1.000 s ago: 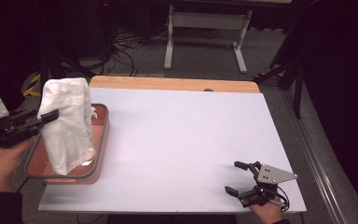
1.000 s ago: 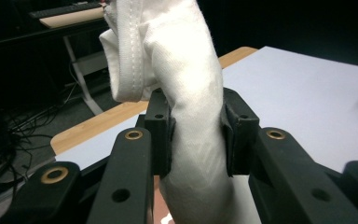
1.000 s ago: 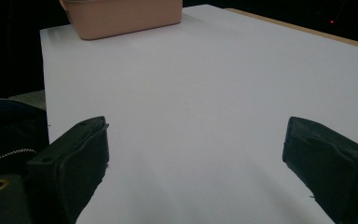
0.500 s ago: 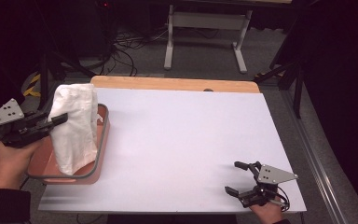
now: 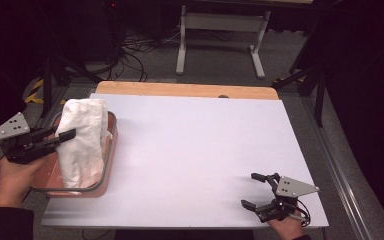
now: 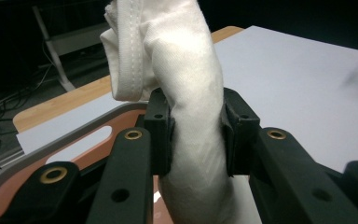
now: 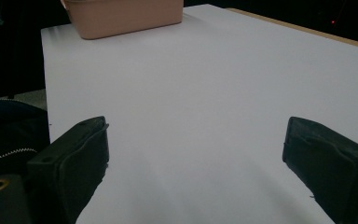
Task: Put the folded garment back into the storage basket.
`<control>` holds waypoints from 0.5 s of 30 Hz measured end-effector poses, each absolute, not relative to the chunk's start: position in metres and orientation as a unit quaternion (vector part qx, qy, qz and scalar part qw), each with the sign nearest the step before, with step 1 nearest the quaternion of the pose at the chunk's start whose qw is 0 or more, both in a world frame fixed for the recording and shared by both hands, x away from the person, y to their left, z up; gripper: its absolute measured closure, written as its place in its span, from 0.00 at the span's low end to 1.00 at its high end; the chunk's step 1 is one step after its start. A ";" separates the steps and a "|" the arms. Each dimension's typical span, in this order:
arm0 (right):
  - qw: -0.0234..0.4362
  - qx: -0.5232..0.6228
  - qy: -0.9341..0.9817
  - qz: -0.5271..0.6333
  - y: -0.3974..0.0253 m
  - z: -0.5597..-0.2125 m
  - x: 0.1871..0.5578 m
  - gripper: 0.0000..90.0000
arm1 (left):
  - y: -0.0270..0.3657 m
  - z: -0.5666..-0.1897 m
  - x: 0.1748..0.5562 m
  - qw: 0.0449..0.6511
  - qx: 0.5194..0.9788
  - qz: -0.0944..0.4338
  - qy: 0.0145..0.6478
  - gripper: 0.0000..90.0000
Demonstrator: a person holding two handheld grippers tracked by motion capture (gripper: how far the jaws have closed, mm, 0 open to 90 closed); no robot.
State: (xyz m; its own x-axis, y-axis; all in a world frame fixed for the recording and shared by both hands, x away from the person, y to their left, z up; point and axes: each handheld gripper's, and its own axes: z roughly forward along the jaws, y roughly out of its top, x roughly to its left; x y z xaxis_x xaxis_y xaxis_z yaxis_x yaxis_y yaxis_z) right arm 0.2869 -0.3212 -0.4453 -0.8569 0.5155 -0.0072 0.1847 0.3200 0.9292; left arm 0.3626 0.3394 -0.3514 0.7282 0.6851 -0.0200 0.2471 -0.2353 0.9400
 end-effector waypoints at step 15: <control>0.152 0.219 0.797 0.541 -0.322 -0.445 0.287 0.08 | 0.334 -0.368 0.371 0.523 0.771 0.174 0.319 0.76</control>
State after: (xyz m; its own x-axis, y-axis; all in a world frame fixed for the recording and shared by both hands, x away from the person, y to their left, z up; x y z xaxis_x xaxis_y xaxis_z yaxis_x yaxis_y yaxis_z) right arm 0.2870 -0.3224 -0.4452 -0.8576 0.5143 -0.0057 0.1845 0.3179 0.9300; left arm 0.3712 0.3344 -0.3680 0.7361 0.6737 -0.0655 0.3102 -0.2498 0.9173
